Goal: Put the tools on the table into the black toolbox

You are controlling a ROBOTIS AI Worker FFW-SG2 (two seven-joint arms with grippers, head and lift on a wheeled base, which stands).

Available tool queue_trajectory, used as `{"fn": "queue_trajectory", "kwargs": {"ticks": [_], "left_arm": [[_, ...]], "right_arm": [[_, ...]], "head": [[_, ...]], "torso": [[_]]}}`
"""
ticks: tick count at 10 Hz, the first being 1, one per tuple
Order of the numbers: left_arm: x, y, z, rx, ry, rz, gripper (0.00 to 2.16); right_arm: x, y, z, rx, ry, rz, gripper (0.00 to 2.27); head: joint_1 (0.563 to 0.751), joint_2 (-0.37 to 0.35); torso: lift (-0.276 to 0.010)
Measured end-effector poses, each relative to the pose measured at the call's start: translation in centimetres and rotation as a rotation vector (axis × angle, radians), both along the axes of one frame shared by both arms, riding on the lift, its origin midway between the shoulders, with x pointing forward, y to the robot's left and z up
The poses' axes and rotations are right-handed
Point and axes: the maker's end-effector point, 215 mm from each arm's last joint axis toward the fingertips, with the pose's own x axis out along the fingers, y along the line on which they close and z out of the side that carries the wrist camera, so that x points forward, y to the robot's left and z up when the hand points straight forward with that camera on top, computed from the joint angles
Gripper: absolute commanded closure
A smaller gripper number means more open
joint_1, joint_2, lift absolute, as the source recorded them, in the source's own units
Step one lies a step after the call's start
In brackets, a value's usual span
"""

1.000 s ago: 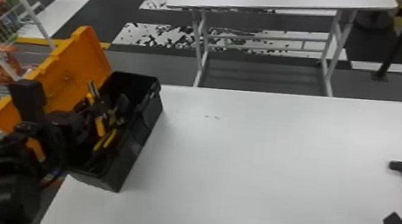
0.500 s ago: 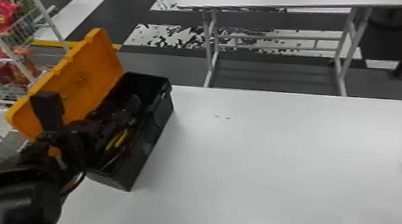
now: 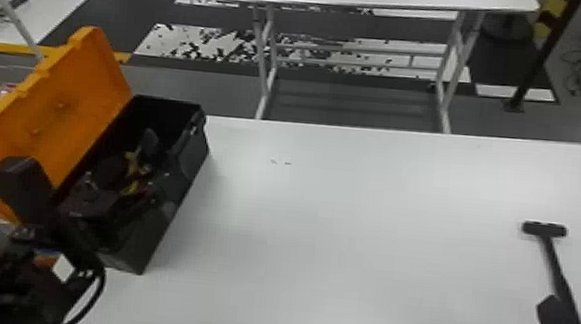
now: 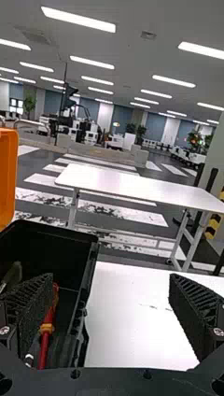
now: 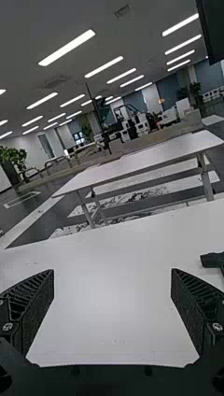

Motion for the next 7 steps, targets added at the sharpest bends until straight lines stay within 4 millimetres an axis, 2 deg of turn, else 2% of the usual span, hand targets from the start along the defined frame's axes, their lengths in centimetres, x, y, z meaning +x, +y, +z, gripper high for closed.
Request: {"fn": "queue_trajectory", "kwargs": {"ticks": [3, 7], "left_arm": [[-0.3, -3.8, -0.7, 0.047, -0.042, -0.011, 0.04], [-2.0, -7.0, 1.0, 0.102, -0.242, 0.003, 0.06]], "right_arm": [[0.0, -1.9, -2.0, -0.006, 0.121, -0.027, 0.1], [1.0, -3.9, -3.5, -0.019, 0.243, -0.07, 0.11]], "head": [[0.695, -0.001], [0.695, -0.089]], "torso": [[-0.075], [-0.075]]}}
